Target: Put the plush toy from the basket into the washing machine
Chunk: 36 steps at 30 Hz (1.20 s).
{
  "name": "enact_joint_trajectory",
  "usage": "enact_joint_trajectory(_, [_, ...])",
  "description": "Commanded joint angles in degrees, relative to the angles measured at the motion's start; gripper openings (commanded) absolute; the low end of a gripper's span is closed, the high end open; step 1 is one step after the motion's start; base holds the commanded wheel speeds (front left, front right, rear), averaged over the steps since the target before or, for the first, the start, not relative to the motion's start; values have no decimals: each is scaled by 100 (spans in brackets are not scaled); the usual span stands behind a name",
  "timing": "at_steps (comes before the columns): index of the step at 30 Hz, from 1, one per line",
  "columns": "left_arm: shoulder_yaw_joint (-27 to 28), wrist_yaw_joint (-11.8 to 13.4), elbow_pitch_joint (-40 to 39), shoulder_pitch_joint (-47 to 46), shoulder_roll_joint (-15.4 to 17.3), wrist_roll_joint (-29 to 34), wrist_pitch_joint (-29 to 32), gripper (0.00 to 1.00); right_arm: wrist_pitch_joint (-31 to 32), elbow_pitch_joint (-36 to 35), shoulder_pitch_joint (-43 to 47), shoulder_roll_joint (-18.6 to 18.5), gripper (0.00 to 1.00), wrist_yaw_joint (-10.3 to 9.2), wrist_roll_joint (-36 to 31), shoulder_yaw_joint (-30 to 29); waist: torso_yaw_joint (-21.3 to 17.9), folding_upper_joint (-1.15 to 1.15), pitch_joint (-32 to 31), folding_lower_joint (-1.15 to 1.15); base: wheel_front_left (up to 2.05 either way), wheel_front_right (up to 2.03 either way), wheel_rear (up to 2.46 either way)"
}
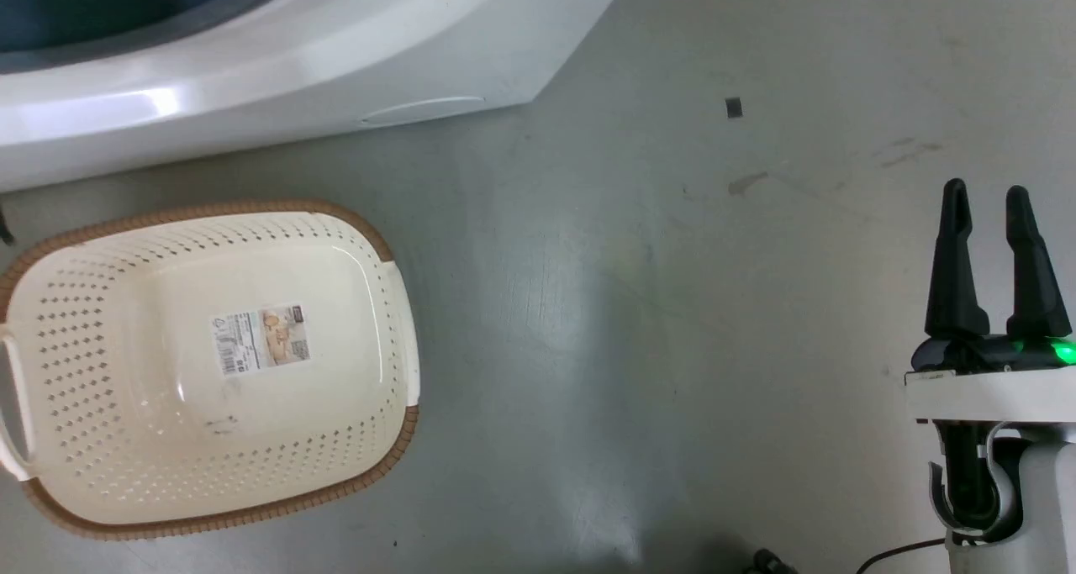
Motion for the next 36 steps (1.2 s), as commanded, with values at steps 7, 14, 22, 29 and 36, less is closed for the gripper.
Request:
enact_joint_trajectory(7, [343,-8,-314,1032,-359,75,-30,100,-26,92,113,-4,100,-4,-127,40,249,0,-657,-1,0,0,0])
enact_joint_trajectory(14, [815,108,-984,2133,-694,290,-30,100,-26,73,283,-4,100,-4,-295,94,471,0,-1236,-1,0,0,0])
enact_joint_trajectory(22, [1276,289,-2236,3527,-1305,909,-30,100,-26,-19,529,-4,100,-4,-592,138,803,0,-1866,-1,0,0,0])
enact_joint_trajectory(29, [1390,175,-2944,4546,-1853,1360,-30,100,-26,-103,796,-4,100,-4,-804,141,1107,0,-2429,-1,0,0,0])
enact_joint_trajectory(36, [1484,101,-3309,5350,-2211,1688,-30,100,-26,-193,1097,-4,100,-4,-1005,181,1343,0,-2908,-1,0,0,0])
